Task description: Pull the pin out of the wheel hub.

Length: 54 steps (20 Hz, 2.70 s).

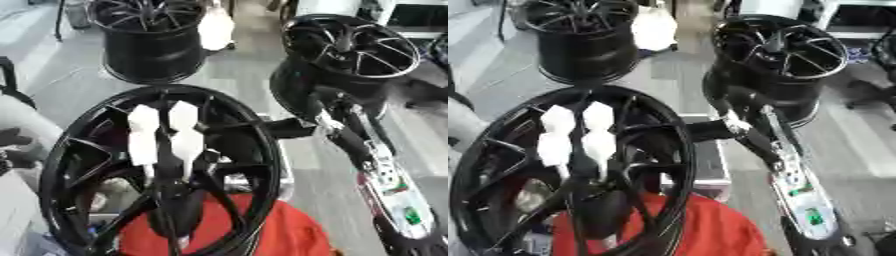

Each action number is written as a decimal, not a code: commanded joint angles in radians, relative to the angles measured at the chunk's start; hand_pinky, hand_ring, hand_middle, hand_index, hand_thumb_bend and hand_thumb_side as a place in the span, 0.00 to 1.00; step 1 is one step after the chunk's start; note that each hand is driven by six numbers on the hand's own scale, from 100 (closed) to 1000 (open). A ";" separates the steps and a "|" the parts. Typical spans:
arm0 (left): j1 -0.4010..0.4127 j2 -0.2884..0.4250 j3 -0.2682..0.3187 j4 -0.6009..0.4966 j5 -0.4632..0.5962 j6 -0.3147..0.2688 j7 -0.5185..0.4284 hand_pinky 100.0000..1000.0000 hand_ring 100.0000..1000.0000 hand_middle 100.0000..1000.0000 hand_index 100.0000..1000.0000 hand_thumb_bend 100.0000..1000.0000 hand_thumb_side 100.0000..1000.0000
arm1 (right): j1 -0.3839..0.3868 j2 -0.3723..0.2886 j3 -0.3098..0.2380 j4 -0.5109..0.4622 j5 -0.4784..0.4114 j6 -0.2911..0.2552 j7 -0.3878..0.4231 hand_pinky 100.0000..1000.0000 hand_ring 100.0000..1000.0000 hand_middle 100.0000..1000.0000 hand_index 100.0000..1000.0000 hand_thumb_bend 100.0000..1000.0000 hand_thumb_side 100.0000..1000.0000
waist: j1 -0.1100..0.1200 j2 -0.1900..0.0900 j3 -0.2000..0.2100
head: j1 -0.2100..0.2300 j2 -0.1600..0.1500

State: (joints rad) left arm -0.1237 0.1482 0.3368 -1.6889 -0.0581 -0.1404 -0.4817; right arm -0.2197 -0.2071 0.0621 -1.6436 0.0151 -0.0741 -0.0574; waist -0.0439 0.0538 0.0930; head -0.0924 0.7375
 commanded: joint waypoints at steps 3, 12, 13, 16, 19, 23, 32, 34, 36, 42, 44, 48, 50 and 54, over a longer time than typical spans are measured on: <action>-0.012 0.019 0.005 -0.022 0.003 -0.001 -0.001 0.60 0.58 0.68 0.85 0.03 0.91 | -0.012 -0.008 -0.005 -0.023 0.004 -0.001 0.004 0.61 0.61 0.70 0.79 0.29 0.45 | 0.005 -0.010 -0.001 | 0.000 -0.009; -0.011 0.099 -0.003 -0.045 0.012 -0.031 0.022 0.60 0.60 0.69 0.85 0.01 0.86 | -0.013 -0.010 -0.002 -0.022 0.004 -0.001 0.006 0.61 0.61 0.70 0.79 0.29 0.45 | 0.009 -0.009 -0.007 | 0.003 -0.008; -0.012 0.123 -0.012 -0.057 0.013 -0.042 0.029 0.60 0.60 0.69 0.84 0.00 0.82 | -0.013 -0.012 -0.002 -0.021 0.005 0.000 0.007 0.61 0.61 0.70 0.79 0.29 0.45 | 0.013 -0.009 -0.009 | 0.003 -0.007; -0.013 0.197 -0.052 -0.111 -0.002 -0.083 0.054 0.60 0.62 0.70 0.84 0.00 0.74 | -0.011 -0.022 0.000 -0.020 0.008 0.000 0.008 0.61 0.61 0.70 0.79 0.29 0.45 | 0.027 -0.011 -0.016 | 0.001 -0.005; -0.022 0.275 -0.114 -0.173 -0.041 -0.131 0.049 0.62 0.64 0.71 0.85 0.00 0.63 | -0.006 -0.033 0.005 -0.017 0.011 -0.001 0.012 0.61 0.61 0.70 0.79 0.29 0.45 | 0.047 -0.015 -0.024 | 0.004 0.000; -0.085 0.379 -0.214 -0.164 -0.103 -0.195 0.012 0.64 0.66 0.72 0.86 0.00 0.55 | -0.001 -0.044 0.010 -0.013 0.014 -0.002 0.017 0.61 0.61 0.70 0.79 0.29 0.45 | 0.066 -0.021 -0.026 | 0.007 0.006; -0.303 0.602 -0.436 0.030 -0.202 -0.332 -0.117 0.69 0.71 0.76 0.88 0.06 0.50 | 0.001 -0.047 0.028 -0.006 0.014 0.000 0.035 0.61 0.61 0.70 0.79 0.29 0.45 | 0.068 -0.040 -0.057 | 0.038 0.023; -0.353 0.652 -0.486 0.079 -0.194 -0.363 -0.148 0.70 0.71 0.76 0.88 0.07 0.47 | -0.003 -0.043 0.032 -0.006 0.013 0.001 0.040 0.61 0.61 0.70 0.79 0.29 0.45 | 0.064 -0.041 -0.066 | 0.047 0.022; -0.404 0.703 -0.537 0.128 -0.187 -0.394 -0.180 0.70 0.72 0.76 0.88 0.12 0.46 | -0.007 -0.039 0.036 -0.006 0.011 0.002 0.044 0.61 0.61 0.70 0.79 0.29 0.45 | 0.060 -0.040 -0.075 | 0.057 0.020; -0.568 0.764 -0.590 0.260 -0.175 -0.495 -0.280 0.72 0.72 0.76 0.87 0.20 0.35 | -0.015 -0.029 0.047 -0.004 0.005 0.003 0.057 0.61 0.61 0.70 0.79 0.29 0.45 | 0.051 -0.035 -0.092 | 0.079 0.020; -0.625 0.731 -0.593 0.317 -0.206 -0.530 -0.315 0.72 0.73 0.78 0.88 0.23 0.33 | -0.015 -0.030 0.046 -0.004 0.005 0.003 0.057 0.61 0.61 0.70 0.79 0.29 0.45 | 0.051 -0.033 -0.091 | 0.079 0.022; -0.725 0.665 -0.611 0.426 -0.263 -0.598 -0.383 0.74 0.75 0.79 0.88 0.29 0.33 | -0.015 -0.031 0.044 -0.004 0.004 0.003 0.056 0.61 0.61 0.70 0.79 0.28 0.45 | 0.050 -0.029 -0.089 | 0.079 0.019; -0.750 0.641 -0.627 0.479 -0.284 -0.633 -0.413 0.74 0.75 0.80 0.89 0.32 0.33 | -0.015 -0.031 0.044 -0.004 0.004 0.003 0.055 0.61 0.61 0.70 0.79 0.28 0.46 | 0.051 -0.029 -0.090 | 0.080 0.017; -0.762 0.612 -0.652 0.547 -0.339 -0.750 -0.425 0.74 0.76 0.80 0.89 0.37 0.32 | -0.015 -0.030 0.045 -0.004 0.004 0.003 0.057 0.61 0.61 0.70 0.79 0.28 0.46 | 0.052 -0.028 -0.093 | 0.081 0.015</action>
State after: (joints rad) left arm -0.8616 0.7489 -0.3156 -1.1558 -0.3787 -0.5332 -0.5801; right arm -0.2198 -0.2306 0.1110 -1.6361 0.0227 -0.0682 -0.0036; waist 0.0055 0.0344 0.0004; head -0.0127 0.7557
